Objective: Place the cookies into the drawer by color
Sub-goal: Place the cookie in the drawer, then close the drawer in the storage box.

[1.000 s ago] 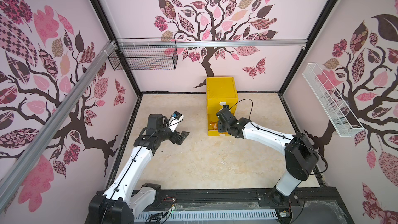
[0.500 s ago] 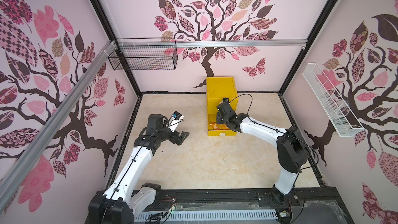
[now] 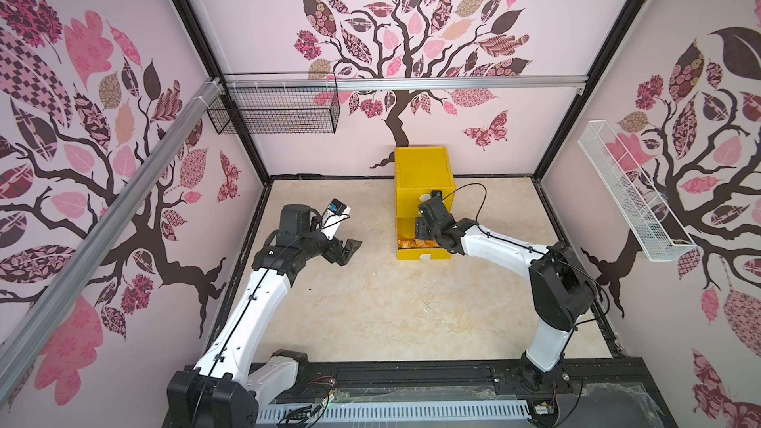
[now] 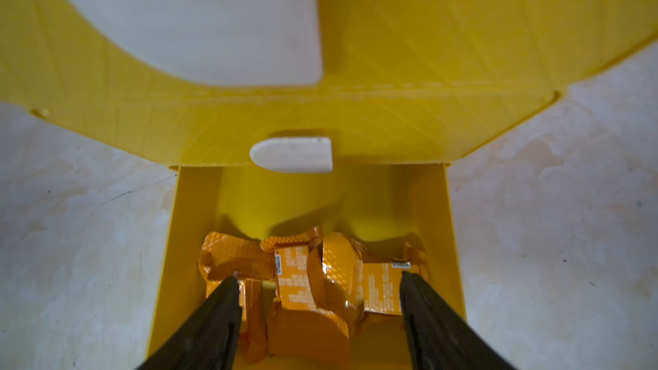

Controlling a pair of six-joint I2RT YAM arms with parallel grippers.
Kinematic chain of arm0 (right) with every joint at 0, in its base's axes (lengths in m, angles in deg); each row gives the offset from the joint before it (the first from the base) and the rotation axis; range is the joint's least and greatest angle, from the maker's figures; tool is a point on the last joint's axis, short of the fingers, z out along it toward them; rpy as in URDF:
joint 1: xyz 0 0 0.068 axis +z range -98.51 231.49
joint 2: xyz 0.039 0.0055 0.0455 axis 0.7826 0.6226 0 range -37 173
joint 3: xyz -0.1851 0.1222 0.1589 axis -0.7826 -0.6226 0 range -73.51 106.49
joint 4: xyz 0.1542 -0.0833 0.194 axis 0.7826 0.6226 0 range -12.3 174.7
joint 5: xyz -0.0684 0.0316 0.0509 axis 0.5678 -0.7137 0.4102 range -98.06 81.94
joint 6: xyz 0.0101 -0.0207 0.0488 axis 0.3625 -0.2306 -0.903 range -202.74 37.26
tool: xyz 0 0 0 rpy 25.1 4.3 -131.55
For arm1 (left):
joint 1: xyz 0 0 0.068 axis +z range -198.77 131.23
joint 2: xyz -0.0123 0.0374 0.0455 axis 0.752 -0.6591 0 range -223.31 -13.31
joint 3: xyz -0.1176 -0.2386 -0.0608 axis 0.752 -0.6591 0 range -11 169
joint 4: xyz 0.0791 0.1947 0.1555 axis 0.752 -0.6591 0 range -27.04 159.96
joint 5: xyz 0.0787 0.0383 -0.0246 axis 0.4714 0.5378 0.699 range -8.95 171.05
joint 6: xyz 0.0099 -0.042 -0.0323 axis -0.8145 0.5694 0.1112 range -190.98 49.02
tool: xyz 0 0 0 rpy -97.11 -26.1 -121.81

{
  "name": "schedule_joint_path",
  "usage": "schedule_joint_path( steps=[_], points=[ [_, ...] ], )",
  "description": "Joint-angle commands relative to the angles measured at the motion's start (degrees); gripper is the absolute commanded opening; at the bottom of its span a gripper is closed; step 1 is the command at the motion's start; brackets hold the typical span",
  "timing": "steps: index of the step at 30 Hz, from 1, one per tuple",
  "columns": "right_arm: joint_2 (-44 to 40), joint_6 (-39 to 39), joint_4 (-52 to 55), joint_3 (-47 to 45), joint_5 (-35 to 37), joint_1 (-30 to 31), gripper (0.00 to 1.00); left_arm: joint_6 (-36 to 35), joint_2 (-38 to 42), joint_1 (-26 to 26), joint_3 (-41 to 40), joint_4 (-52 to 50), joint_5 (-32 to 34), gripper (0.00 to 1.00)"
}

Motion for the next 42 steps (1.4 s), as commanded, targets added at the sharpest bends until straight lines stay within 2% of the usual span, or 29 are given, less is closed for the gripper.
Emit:
schedule_joint_path(
  steps=[1, 6, 9, 13, 20, 24, 27, 33, 42],
  points=[
    [-6.57, -1.10, 2.87, -1.70, 0.08, -0.29, 0.78, 1.17, -2.92, -0.72, 4.54, -1.64, 0.67, 0.98],
    [-11.51, -0.45, 3.29, -7.42, 0.33, -0.26, 0.89, 2.67, -7.85, -2.43, 11.09, 0.96, 1.12, 0.97],
    [-14.13, -0.71, 3.80, -11.07, 0.16, -0.45, 0.91, 3.38, -11.84, -4.40, 16.64, 0.48, 2.25, 0.97],
    [-16.27, -1.69, 2.31, -15.34, -2.28, -1.74, 0.91, 5.57, -17.04, -6.68, 22.57, 0.93, 2.87, 0.97],
    [-18.03, -2.54, 1.89, -19.91, -4.66, -2.92, 0.89, 19.30, -28.89, -7.23, 34.23, 1.68, 3.09, 0.97],
    [-19.39, -2.91, 0.61, -23.00, -5.35, -3.10, 0.88, 25.63, -36.43, -7.32, 41.85, -0.33, -0.16, 0.97],
    [-19.87, -2.71, -1.32, -25.11, -7.25, -3.57, 0.87, 28.75, -42.27, -7.56, 47.84, -1.82, -1.51, 0.92],
    [-19.69, -3.70, -5.71, -29.04, -8.63, -4.19, 0.85, 33.12, -51.92, -8.01, 58.79, -4.28, -2.58, 0.90],
    [-15.12, -3.97, -10.71, -28.60, -9.98, -4.89, 0.82, 36.14, -62.65, -8.81, 69.19, -7.25, 0.07, 0.89]
  ],
)
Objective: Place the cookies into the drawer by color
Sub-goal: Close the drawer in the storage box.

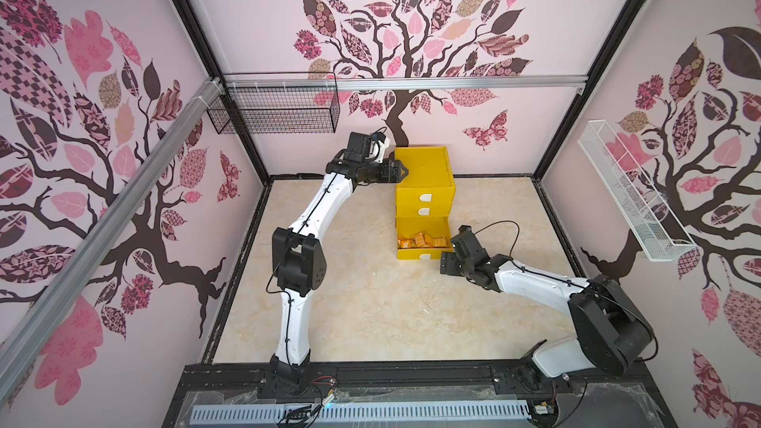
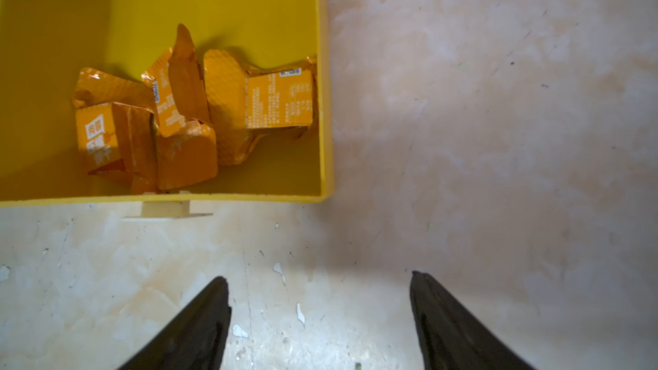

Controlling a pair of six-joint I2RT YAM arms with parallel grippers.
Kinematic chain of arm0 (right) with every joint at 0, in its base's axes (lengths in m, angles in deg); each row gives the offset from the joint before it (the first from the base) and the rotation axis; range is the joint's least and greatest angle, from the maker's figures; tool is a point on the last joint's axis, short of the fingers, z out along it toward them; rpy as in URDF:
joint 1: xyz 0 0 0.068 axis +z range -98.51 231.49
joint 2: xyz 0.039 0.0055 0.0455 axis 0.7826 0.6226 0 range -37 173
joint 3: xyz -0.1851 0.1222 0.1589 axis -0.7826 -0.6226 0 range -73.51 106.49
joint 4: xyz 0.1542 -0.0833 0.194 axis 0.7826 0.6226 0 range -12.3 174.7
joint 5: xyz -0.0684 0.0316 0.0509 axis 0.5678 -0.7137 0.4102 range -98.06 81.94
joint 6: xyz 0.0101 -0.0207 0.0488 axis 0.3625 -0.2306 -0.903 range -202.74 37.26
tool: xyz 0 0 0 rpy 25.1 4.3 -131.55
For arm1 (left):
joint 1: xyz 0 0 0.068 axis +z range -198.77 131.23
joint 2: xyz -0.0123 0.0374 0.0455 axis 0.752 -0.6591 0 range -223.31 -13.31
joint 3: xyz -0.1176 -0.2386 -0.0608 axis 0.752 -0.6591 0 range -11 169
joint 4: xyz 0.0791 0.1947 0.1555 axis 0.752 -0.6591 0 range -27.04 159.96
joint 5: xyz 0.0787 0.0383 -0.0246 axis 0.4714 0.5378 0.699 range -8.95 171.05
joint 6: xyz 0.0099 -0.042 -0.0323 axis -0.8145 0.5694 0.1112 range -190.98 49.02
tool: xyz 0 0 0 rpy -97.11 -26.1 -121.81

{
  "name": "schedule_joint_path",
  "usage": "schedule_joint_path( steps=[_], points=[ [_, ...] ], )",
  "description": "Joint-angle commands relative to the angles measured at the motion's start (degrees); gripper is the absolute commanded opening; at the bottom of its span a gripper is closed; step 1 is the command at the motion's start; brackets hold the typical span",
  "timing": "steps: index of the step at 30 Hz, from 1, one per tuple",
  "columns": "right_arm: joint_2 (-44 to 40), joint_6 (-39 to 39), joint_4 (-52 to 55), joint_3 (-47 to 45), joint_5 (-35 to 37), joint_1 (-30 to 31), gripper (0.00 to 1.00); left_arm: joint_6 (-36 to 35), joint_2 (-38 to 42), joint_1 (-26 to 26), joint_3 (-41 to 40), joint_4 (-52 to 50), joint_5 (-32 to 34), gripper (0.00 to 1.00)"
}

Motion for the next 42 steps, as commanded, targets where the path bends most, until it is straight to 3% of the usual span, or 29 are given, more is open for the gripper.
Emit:
schedule_joint_path(
  steps=[1, 16, 27, 42],
  points=[
    [2.46, -0.19, -3.38, 1.09, -0.84, -0.89, 0.82, 2.21, -2.99, -0.37, 2.04, -1.44, 0.95, 0.89],
    [10.43, -1.41, -17.12, 3.88, -5.01, -6.60, 0.77, 1.67, -3.98, -0.64, -4.15, -1.66, 1.04, 0.83],
    [19.85, -3.71, -23.01, 12.18, -4.86, -7.33, 0.83, 1.61, -4.45, -0.64, -4.60, -1.61, 0.86, 0.81],
    [28.79, -11.04, -36.50, 13.30, -1.17, -7.72, 0.83, 1.60, -5.33, -0.57, -3.91, -2.05, 0.25, 0.80]
  ],
)
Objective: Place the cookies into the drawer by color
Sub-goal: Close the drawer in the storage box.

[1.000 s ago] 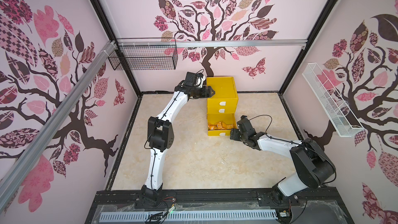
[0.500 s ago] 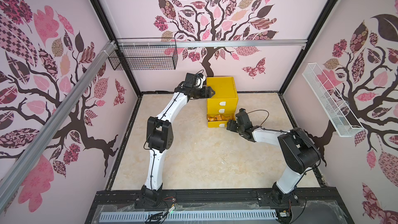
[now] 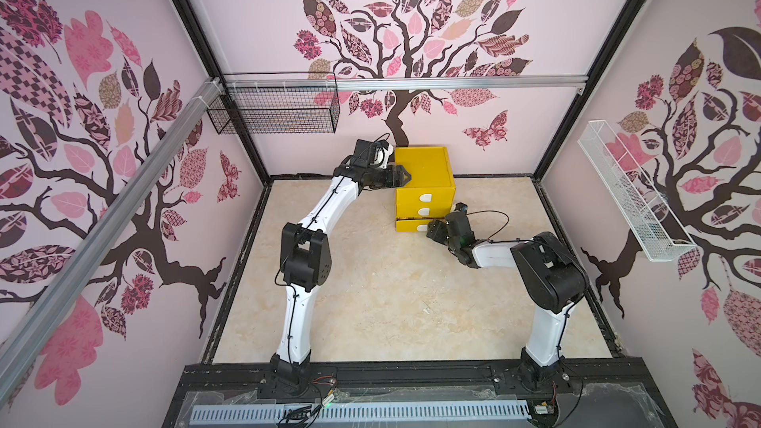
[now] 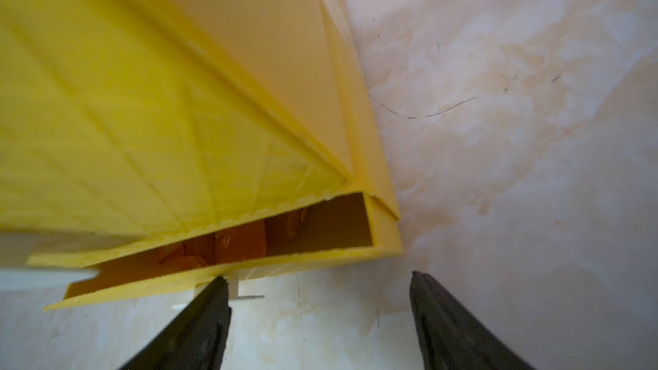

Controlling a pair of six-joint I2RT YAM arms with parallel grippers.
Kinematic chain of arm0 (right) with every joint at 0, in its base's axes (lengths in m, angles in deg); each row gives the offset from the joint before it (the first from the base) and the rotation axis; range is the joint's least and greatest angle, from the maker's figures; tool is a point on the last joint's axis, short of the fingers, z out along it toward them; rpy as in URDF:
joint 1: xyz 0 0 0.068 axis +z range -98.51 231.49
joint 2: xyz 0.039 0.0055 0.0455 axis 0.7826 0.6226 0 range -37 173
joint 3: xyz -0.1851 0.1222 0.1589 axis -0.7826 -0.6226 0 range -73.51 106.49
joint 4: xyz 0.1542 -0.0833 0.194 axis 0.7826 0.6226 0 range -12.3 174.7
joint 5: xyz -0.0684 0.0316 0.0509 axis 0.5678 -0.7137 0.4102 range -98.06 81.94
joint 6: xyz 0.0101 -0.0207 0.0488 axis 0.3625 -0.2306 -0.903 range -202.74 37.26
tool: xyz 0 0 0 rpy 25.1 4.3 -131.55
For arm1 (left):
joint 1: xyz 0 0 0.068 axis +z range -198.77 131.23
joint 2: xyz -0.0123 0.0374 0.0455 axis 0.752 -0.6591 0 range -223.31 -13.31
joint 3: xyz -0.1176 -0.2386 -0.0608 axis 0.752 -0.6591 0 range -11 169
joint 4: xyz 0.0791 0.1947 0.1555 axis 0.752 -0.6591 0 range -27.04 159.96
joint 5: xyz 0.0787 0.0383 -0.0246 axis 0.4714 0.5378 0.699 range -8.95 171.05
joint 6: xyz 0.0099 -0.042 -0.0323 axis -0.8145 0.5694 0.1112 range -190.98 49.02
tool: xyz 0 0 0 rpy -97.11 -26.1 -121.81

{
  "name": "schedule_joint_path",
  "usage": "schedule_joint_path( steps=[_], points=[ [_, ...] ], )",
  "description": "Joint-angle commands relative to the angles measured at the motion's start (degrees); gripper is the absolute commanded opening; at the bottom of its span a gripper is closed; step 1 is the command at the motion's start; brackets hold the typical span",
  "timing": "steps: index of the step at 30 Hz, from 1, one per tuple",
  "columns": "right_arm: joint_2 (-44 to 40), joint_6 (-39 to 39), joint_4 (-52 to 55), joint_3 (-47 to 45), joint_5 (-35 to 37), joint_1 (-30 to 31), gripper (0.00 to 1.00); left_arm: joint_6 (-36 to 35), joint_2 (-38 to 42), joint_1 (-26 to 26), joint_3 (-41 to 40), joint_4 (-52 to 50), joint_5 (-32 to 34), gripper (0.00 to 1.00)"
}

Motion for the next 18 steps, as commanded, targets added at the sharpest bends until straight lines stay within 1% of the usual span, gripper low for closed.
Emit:
schedule_joint_path(
  steps=[1, 11, 15, 18],
  points=[
    [3.58, -3.39, -4.22, 1.71, 1.42, -0.76, 0.83, -1.22, -2.50, -0.13, -1.29, -5.98, 1.91, 0.80],
    [5.72, -5.63, -9.96, 1.80, 0.77, -0.84, 0.84, -1.78, -2.62, -0.17, -1.16, -6.50, 1.74, 0.79],
    [4.59, -5.98, -10.43, 0.46, 0.63, -0.88, 0.84, -2.04, -1.25, -0.18, -1.95, -6.32, 2.37, 0.80],
    [2.24, -6.03, -9.15, -1.49, -0.18, -0.88, 0.85, -2.63, 0.51, -0.05, -2.50, -6.21, 3.29, 0.83]
  ],
)
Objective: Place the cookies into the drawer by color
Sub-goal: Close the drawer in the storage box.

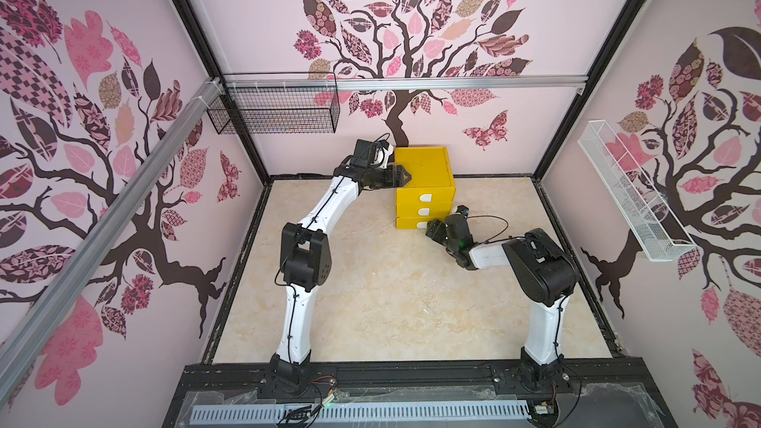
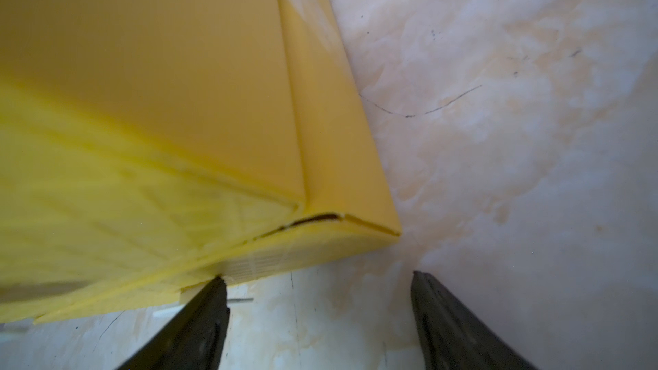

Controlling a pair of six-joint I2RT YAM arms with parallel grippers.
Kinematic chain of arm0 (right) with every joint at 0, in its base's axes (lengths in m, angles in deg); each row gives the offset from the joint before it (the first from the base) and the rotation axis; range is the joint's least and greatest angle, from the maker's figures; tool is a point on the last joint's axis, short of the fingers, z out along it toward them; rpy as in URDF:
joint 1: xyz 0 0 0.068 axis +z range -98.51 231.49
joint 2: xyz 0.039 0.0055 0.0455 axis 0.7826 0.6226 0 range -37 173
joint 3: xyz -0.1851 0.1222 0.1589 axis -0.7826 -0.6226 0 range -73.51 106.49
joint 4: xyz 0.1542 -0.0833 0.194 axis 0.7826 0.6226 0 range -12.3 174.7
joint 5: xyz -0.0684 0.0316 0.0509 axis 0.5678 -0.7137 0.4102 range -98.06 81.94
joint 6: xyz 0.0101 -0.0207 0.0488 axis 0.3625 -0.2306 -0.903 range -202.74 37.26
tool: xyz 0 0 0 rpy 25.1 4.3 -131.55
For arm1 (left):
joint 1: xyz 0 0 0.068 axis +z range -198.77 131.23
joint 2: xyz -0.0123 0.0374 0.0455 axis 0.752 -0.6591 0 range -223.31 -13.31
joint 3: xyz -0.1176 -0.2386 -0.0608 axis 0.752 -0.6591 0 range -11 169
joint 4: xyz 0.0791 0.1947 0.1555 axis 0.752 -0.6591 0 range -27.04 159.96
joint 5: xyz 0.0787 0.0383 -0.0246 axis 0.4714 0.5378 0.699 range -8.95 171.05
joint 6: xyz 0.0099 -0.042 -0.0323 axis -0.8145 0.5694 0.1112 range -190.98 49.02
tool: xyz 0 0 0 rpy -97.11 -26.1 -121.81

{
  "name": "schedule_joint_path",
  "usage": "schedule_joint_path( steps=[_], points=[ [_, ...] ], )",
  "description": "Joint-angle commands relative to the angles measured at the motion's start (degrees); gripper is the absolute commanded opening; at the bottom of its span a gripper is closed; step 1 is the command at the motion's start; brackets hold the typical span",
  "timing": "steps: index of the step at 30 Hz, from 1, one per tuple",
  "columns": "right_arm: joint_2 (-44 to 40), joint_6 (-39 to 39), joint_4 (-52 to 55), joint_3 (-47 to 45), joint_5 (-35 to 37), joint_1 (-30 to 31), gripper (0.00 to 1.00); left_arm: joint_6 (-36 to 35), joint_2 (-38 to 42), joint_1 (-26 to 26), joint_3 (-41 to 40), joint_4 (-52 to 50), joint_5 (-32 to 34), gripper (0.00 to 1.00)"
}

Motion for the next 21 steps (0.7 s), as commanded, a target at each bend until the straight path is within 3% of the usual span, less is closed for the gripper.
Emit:
schedule_joint_path(
  steps=[1, 7, 13, 21],
  points=[
    [-2.27, -1.18, -1.48, -1.49, -0.39, -0.55, 0.85, -2.57, 0.95, -0.01, -2.55, -6.05, 3.30, 0.84],
    [-13.31, 0.12, 2.03, -10.92, 0.21, -0.58, 0.88, -4.16, 7.41, 0.74, -7.64, -3.98, 4.77, 0.92],
    [-25.70, 4.57, 9.12, -17.18, 3.58, -0.52, 0.96, -8.21, 17.36, 1.64, -18.87, 0.03, 6.58, 0.97],
    [-42.86, 20.75, 18.89, -19.21, 12.19, -0.58, 0.99, -12.92, 33.01, 4.74, -35.31, 4.22, 9.82, 0.97]
  ],
)
